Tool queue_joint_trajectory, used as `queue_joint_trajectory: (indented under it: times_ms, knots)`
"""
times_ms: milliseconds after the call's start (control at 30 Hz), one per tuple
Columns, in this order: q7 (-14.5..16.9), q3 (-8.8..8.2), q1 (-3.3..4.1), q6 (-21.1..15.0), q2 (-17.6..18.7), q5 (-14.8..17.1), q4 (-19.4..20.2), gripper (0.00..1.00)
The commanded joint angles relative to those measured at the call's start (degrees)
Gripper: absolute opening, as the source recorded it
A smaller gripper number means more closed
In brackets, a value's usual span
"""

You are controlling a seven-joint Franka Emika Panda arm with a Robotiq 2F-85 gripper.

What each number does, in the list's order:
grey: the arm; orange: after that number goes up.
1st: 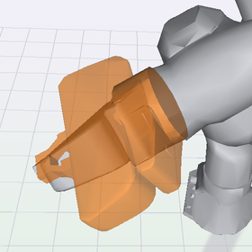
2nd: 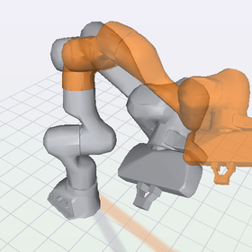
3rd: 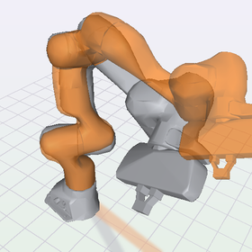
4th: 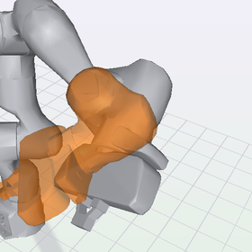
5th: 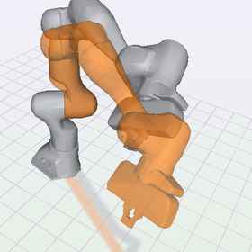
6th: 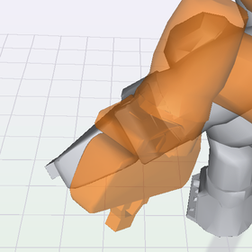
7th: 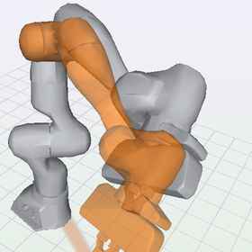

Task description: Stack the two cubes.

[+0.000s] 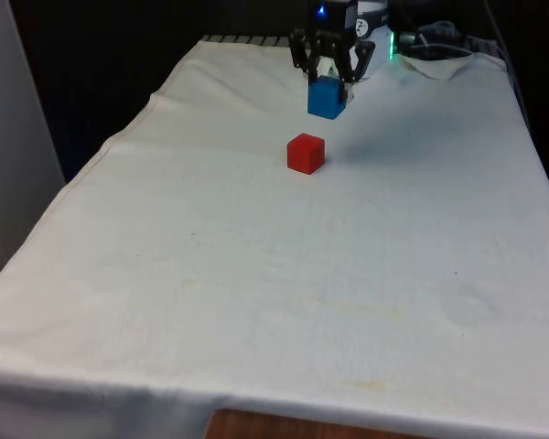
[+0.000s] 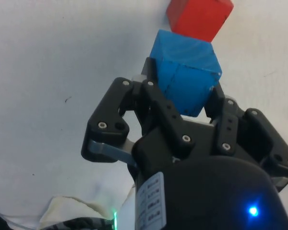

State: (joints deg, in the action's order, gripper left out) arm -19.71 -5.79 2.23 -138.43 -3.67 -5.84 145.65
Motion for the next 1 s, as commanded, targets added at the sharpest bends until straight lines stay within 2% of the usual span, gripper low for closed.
queue_joint_trajectory:
  times_ms: [0,100,267,333,533,633,967]
  knots:
    - [0.2,-0.11,-0.11,-0.6,0.4,0.0,0.0,0.00]
    - [0.0,-0.40,-0.34,-0.9,1.1,-0.2,-0.1,0.00]
    - [0.0,-0.69,-0.29,-0.7,1.5,-0.1,-0.1,0.00]
    - [-0.5,-0.86,-0.40,-1.9,2.9,-0.3,-0.3,0.00]
    - [-0.8,-0.86,-0.40,-2.2,4.1,-0.1,-0.6,0.00]
    - [-2.4,-0.97,-0.46,-3.3,5.7,-0.9,-1.0,0.00]
    - [-5.6,-1.66,-0.63,-3.6,7.1,-3.1,-1.4,0.00]
